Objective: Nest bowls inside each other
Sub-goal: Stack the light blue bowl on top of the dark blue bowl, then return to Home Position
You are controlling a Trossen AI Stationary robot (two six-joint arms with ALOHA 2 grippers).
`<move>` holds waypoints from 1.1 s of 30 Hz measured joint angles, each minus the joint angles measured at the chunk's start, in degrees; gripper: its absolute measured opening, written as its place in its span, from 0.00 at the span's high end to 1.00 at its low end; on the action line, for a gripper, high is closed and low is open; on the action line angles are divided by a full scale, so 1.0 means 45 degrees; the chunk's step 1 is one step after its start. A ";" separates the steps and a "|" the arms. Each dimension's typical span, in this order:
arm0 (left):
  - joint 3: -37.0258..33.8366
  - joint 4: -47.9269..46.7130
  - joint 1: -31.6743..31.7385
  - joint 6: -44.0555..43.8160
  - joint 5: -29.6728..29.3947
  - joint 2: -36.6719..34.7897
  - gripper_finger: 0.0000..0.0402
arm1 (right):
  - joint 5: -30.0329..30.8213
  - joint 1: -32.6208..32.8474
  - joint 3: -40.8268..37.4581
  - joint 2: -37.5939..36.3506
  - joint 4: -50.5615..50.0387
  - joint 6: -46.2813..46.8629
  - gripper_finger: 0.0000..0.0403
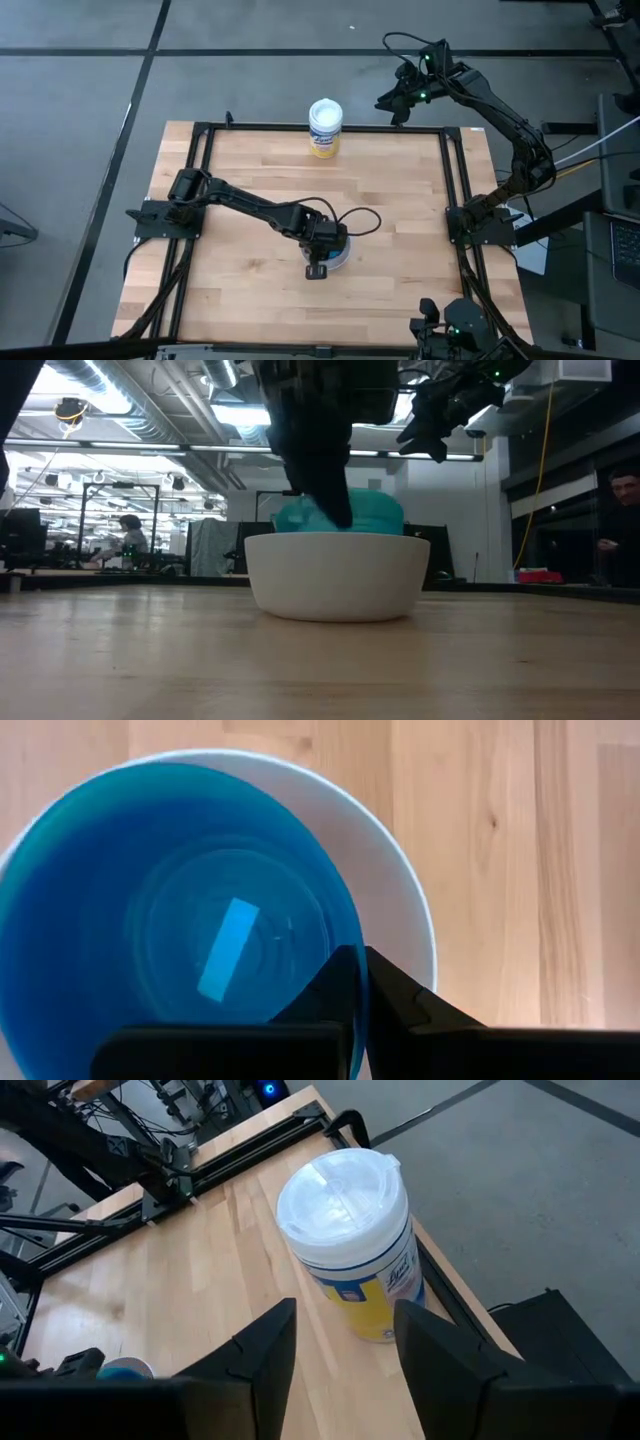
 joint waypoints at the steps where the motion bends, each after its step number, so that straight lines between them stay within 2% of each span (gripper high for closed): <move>1: 0.0000 -0.0076 -0.0001 -0.0002 -0.0001 0.0001 0.99 | 0.0000 0.0005 0.0000 0.0000 0.0005 0.0000 0.58; 8: 0.0005 0.0227 0.0189 -0.0037 0.0009 -0.0139 0.92 | -0.0302 -0.0039 0.0000 0.0000 0.0020 0.0010 0.60; 18: 0.0015 0.0195 0.0210 -0.0020 0.0111 -0.0140 0.68 | -0.0441 -0.0039 0.0000 0.0000 0.0155 0.0019 0.55; 23: 0.0019 0.0075 0.0390 -0.0250 -0.0070 -0.0496 0.60 | -0.1099 -0.0034 0.0000 -0.0003 0.0660 0.0339 0.54; 28: 0.0019 0.0996 0.1164 -0.0495 -0.1047 -0.1830 0.57 | -0.2349 0.0074 -0.0005 -0.0437 0.2200 0.1469 0.57; 33: 0.0022 0.2966 0.2775 -0.0843 -0.1578 -0.4816 0.60 | -0.3595 0.0330 -0.0010 -0.1932 0.4797 0.3426 0.59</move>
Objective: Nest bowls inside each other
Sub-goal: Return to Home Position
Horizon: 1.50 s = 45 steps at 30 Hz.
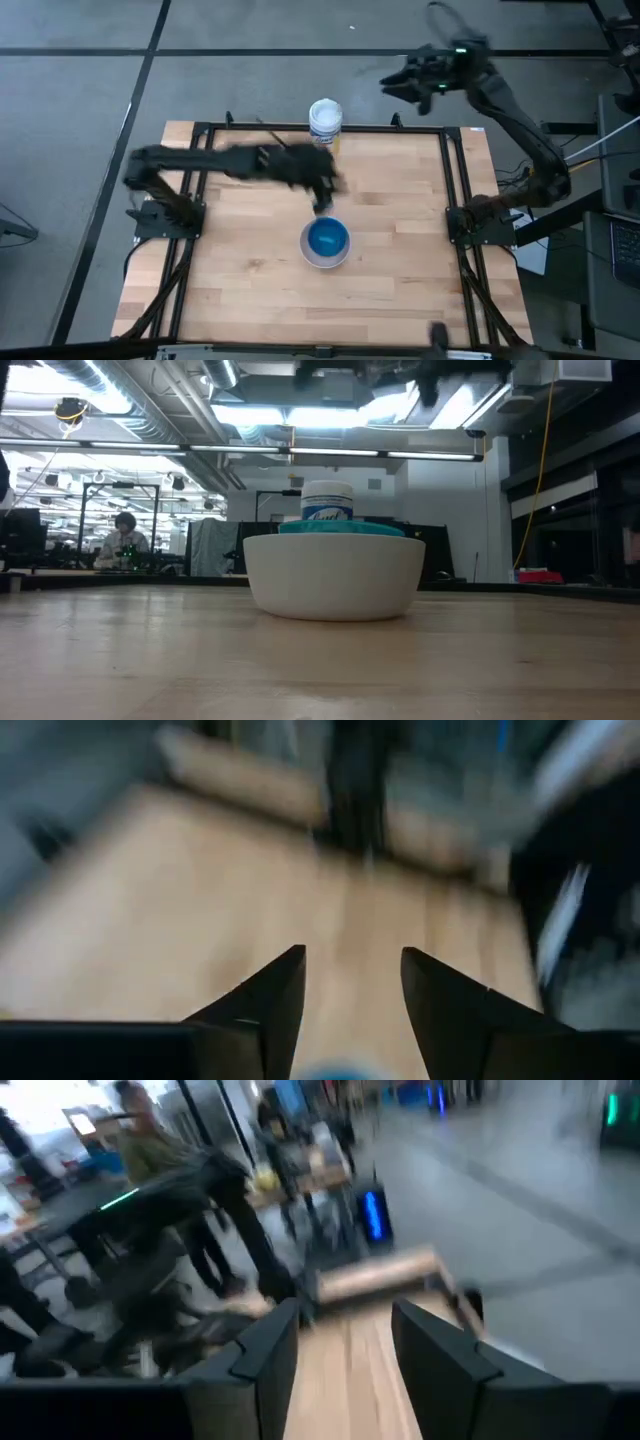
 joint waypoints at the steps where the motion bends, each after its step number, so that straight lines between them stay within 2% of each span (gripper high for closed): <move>1: 0.0002 0.0377 0.0360 0.0098 -0.0064 -0.0749 0.60 | -0.0043 -0.0002 0.0000 -0.0481 0.0337 0.0312 0.59; 6: 0.0007 0.1693 0.1627 0.1211 -0.0215 -0.4468 0.63 | -0.0091 -0.0108 0.0015 -0.3157 -0.0411 0.0050 0.59; 11: 0.0036 0.2695 0.1772 0.2203 -0.0932 -0.7658 0.64 | 0.0500 -0.0478 0.0015 -0.5566 -0.0841 0.0279 0.57; 16: 0.0048 0.2940 0.1403 0.1890 -0.1065 -0.9263 0.64 | 0.2262 -0.0476 -0.0005 -0.6635 -0.1181 -0.0435 0.55; 18: 0.0043 0.2751 0.1302 0.1207 -0.1264 -0.9456 0.64 | 0.2302 -0.0447 -0.0010 -0.6997 -0.1243 -0.0408 0.54; 22: 0.0026 0.0447 0.1141 0.0928 -0.1139 -0.9724 0.64 | 0.1775 -0.0444 0.0029 -0.7563 -0.1483 0.2015 0.53; 28: 0.0022 -0.4288 0.0979 0.0981 -0.1254 -0.9720 0.64 | 0.1954 -0.0437 0.0009 -0.7652 -0.0575 0.6855 0.51; 30: -0.0003 -0.6010 0.0979 0.0842 -0.2283 -0.9791 0.64 | 0.0817 -0.0358 0.0005 -0.7671 -0.0369 0.6170 0.51; 32: -0.0003 -0.6869 0.0979 -0.0865 -0.3674 -0.9910 0.64 | -0.0260 -0.0192 0.0005 -0.7706 -0.0399 0.4678 0.50; 33: -0.0001 -0.7062 0.0991 -0.1121 -0.3861 -1.0081 0.64 | -0.0407 -0.0093 0.0016 -0.7750 -0.0729 0.4089 0.50; 38: 0.0002 -0.5768 0.0945 0.1609 -0.1051 -1.1910 0.64 | 0.0838 0.0463 -0.0611 -0.8573 -0.4483 0.0916 0.48; 41: 0.0002 -0.5264 0.0945 0.1955 -0.0964 -1.3711 0.64 | 0.1510 0.0588 -0.1778 -0.9905 -0.5695 -0.0385 0.47; 45: 0.0058 -0.6425 0.1058 0.2373 -0.1014 -1.6217 0.64 | 0.1846 0.0588 -0.4086 -1.2276 -0.5789 -0.1321 0.46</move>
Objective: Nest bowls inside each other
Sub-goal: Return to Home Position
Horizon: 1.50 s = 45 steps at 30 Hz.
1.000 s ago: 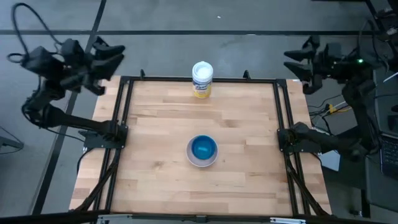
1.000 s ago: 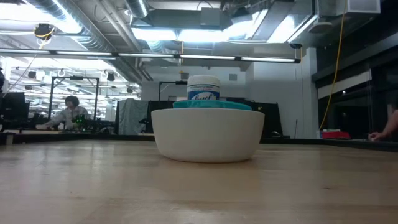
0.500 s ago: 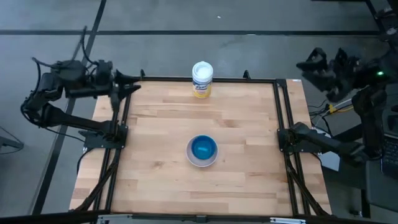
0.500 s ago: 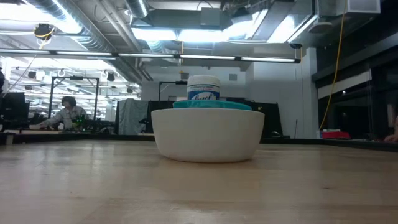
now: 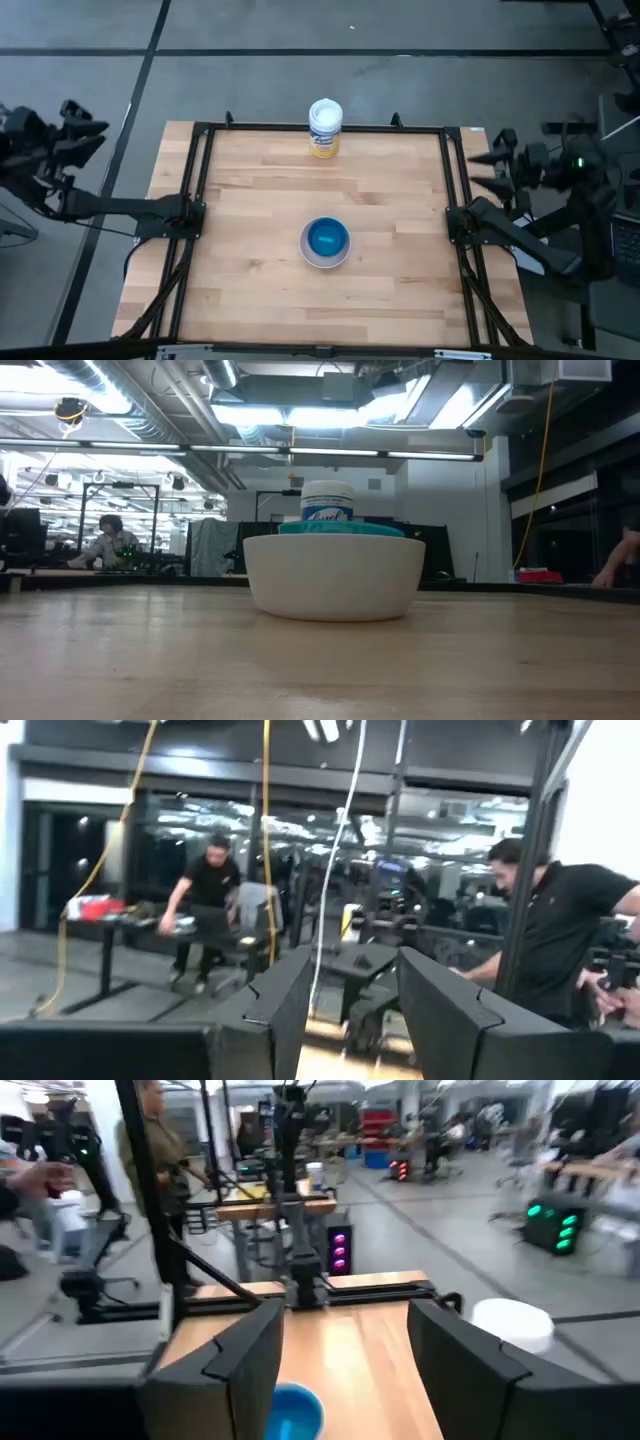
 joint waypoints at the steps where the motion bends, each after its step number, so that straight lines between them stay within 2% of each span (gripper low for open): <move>1: -0.0019 -0.0529 0.0073 -0.0077 -0.0032 -0.0493 0.64 | 0.0244 0.0003 -0.0560 -0.0708 0.0005 -0.0064 0.46; 5: -0.0309 -0.2645 0.0744 -0.0243 -0.0234 -0.1873 0.64 | 0.2268 0.0006 -0.2536 -0.2945 0.1145 0.1150 0.45; 10: -0.1592 -0.2468 0.1556 0.0870 -0.0221 -0.3408 0.64 | 0.2647 0.0168 -0.5240 -0.5161 0.3296 0.1370 0.43; 13: -0.2364 -0.1816 0.1617 0.0427 0.0360 -0.4373 0.64 | 0.2541 0.0341 -0.6295 -0.4971 0.3848 0.1392 0.42; 14: -0.2396 -0.1621 0.1633 0.0306 0.0750 -0.4353 0.64 | 0.2444 0.0399 -0.6732 -0.4714 0.4925 0.1391 0.42; 16: -0.2107 -0.2544 0.1705 0.0062 0.0976 -0.4230 0.64 | 0.2239 0.0478 -0.7881 -0.4716 0.6071 0.1530 0.42; 24: -0.3197 -0.0520 0.2031 0.0686 0.2202 -0.4334 0.64 | 0.1666 0.0474 -1.2653 -0.5033 1.3169 0.3848 0.45; 27: -0.4291 0.0003 0.2432 0.0623 0.2090 -0.4322 0.64 | 0.1524 0.0454 -1.3957 -0.5051 1.5557 0.4410 0.47; 31: -0.5670 0.0642 0.2954 0.0529 0.2538 -0.4350 0.64 | 0.1783 0.0437 -1.4652 -0.5046 1.6035 0.4374 0.49; 34: -0.6731 0.1058 0.3121 0.0307 0.2834 -0.4309 0.64 | 0.2053 0.0437 -1.4723 -0.5043 1.5068 0.3711 0.50; 39: -0.8264 0.3259 0.3389 0.0627 0.3477 -0.4339 0.64 | 0.3310 0.0435 -1.4706 -0.5039 1.3889 0.2412 0.52; 45: -1.0725 0.6411 0.3703 0.0619 0.4647 -0.4346 0.64 | 0.3706 0.0389 -1.4706 -0.5036 1.2695 0.1887 0.54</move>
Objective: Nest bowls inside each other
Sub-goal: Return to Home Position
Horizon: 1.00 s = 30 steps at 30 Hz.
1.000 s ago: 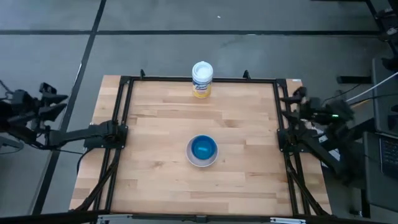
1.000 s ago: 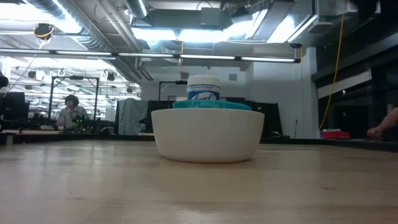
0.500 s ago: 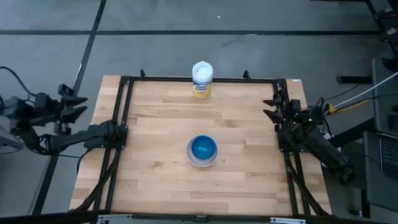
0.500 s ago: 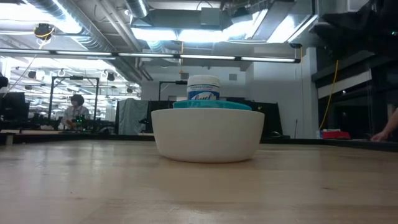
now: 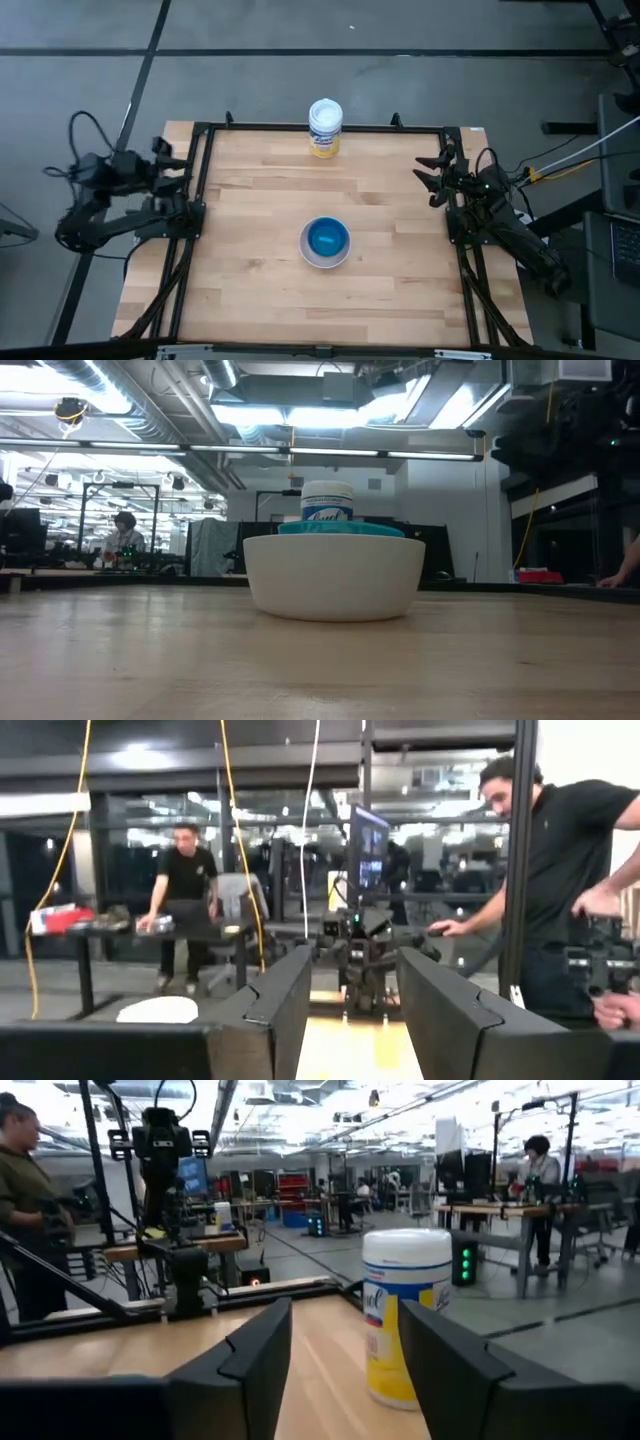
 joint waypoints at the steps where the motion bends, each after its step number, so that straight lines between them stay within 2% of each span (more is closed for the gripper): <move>1: -0.0454 0.0617 0.0046 -0.0010 0.0115 -0.0001 0.64 | 0.0000 -0.0014 0.0000 0.0000 0.0007 -0.0100 0.54; 10: -0.4619 0.4246 0.0133 -0.0018 0.0112 -0.0010 0.64 | 0.0199 -0.0266 0.0000 0.0000 -0.0504 -0.0768 0.52; 16: -0.6156 0.4946 0.0133 0.0364 -0.1124 -0.0013 0.64 | 0.0828 0.0150 0.0000 -0.0112 -0.0770 -0.1253 0.49; 20: -0.7062 0.5394 0.0133 0.0381 -0.2073 -0.0013 0.64 | 0.2733 0.1820 0.0000 -0.0112 -0.1662 -0.1726 0.47; 26: -0.8931 0.7159 0.0133 -0.0053 -0.2208 -0.0013 0.64 | 0.6210 0.4900 0.0000 -0.0112 -0.1980 -0.2210 0.44; 30: -0.9094 0.6177 0.0124 -0.0276 -0.2983 0.0018 0.64 | 0.7696 0.6741 0.0005 -0.0111 -0.2141 -0.2283 0.42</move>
